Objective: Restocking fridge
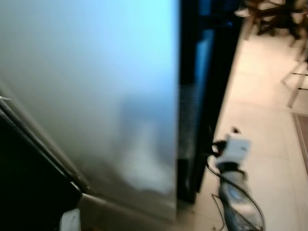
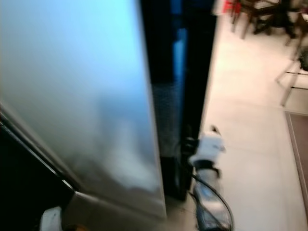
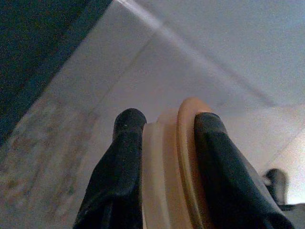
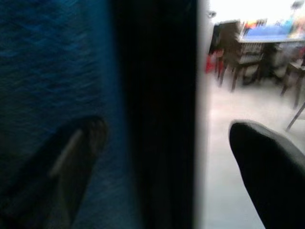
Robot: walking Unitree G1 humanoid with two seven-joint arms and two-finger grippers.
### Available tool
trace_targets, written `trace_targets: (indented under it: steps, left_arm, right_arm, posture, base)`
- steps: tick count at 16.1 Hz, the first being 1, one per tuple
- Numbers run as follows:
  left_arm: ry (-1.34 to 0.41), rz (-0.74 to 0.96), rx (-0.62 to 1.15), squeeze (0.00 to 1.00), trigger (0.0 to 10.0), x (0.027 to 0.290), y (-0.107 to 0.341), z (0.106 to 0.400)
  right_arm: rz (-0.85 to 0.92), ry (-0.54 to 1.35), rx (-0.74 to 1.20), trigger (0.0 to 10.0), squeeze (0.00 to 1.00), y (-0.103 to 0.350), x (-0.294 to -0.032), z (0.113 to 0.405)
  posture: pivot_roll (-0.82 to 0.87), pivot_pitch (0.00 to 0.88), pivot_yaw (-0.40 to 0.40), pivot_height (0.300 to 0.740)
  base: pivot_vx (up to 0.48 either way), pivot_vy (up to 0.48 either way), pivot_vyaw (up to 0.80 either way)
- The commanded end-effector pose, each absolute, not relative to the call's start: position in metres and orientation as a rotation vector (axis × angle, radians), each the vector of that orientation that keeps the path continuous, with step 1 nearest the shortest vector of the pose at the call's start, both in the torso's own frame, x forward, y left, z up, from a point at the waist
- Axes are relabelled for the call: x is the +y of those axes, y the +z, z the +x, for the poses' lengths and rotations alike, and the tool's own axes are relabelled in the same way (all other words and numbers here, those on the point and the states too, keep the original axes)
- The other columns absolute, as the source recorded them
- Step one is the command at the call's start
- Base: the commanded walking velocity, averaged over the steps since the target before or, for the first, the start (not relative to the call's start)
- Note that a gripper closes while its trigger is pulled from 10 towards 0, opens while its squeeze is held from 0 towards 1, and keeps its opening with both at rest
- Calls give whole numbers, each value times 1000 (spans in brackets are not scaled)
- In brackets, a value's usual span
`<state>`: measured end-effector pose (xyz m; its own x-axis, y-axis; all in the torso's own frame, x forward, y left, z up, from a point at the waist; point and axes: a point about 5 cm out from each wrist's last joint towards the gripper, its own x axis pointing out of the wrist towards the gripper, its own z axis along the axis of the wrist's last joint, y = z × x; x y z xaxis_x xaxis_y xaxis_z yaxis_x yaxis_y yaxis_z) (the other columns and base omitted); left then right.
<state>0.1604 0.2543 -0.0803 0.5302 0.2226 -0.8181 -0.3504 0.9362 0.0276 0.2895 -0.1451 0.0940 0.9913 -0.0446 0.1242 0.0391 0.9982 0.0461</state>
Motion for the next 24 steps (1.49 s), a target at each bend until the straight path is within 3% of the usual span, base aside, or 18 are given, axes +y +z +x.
trace_targets:
  steps: [1, 9, 16, 24]
  left_arm:
    - [330, -138, 946, 0, 10000, 252, -79, 165]
    - [339, -136, 948, 0, 10000, 256, -79, 161]
    - [333, -134, 942, 0, 10000, 255, -79, 163]
    - [334, -134, 934, 0, 10000, 254, -78, 166]
  right_arm:
    - [36, -39, -84, 10000, 0, 88, -150, 286]
    - [3, -117, -110, 10000, 0, 98, -160, 289]
    - [-39, -301, -100, 10000, 0, 106, -187, 304]
    - [-16, -294, -103, 10000, 0, 113, -189, 319]
  posture:
    - [-291, 0, 124, 740]
    - [-292, 0, 125, 740]
    - [-288, 0, 128, 740]
    - [-277, 0, 129, 740]
  base:
    - [0, 0, 0]
    - [0, 0, 0]
    - [0, 0, 0]
    - [0, 0, 0]
